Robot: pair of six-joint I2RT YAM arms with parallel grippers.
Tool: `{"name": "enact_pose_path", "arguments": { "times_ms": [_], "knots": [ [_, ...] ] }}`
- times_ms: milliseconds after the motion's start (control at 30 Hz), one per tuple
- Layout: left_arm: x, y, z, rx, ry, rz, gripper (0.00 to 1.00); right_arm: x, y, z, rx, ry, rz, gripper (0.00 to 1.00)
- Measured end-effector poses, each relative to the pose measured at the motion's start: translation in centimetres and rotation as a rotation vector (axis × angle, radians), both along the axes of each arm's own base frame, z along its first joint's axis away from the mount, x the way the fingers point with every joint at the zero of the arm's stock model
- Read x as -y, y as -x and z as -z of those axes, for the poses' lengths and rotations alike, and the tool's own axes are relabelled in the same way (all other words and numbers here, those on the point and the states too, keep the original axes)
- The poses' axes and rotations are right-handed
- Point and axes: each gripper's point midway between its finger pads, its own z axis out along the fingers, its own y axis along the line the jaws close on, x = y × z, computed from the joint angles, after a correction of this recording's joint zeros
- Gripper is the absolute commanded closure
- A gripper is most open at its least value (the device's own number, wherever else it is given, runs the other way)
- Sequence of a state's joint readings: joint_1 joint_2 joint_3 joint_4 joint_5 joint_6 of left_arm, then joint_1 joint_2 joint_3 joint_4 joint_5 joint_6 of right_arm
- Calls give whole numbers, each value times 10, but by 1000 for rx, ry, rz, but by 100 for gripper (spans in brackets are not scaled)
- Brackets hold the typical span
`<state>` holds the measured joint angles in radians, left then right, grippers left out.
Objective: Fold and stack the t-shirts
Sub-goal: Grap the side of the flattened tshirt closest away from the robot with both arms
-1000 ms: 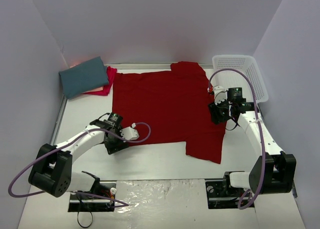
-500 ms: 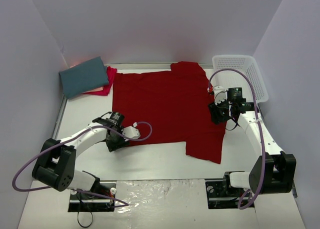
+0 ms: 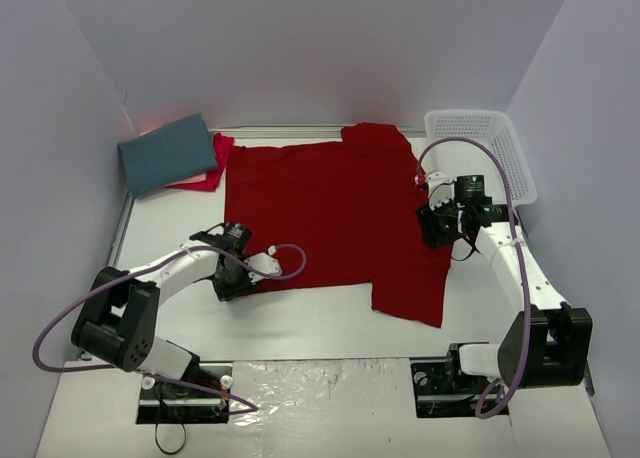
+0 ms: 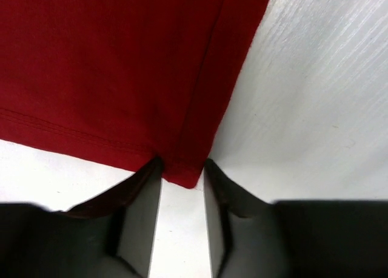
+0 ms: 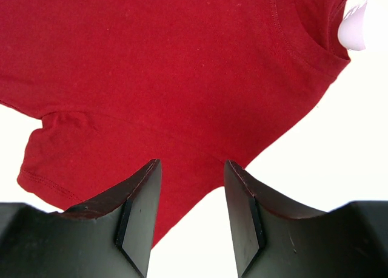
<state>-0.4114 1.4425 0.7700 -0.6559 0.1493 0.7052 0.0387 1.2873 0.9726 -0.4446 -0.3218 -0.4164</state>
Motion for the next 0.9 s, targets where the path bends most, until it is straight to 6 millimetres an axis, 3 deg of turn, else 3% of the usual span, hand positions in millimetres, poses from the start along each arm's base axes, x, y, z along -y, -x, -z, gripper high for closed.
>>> {"name": "enact_pose_path", "arguments": {
  "times_ms": [233,700,733,867,900],
  "knots": [
    [0,-6,1,3,-15,0,96,0,0,0,0,0,0,58],
    [-5,-17,-3,52,-49,-75,98,-1,0,7,-26,2,-5,62],
    [-6,-20,-5,65,-54,-87,98,-2,0,12,-42,5,-10,65],
    [-7,-41,-17,128,-62,-143,98,-7,-4,36,-132,47,-45,100],
    [-7,-47,-21,145,-61,-159,98,-9,-6,44,-158,60,-60,100]
  ]
}}
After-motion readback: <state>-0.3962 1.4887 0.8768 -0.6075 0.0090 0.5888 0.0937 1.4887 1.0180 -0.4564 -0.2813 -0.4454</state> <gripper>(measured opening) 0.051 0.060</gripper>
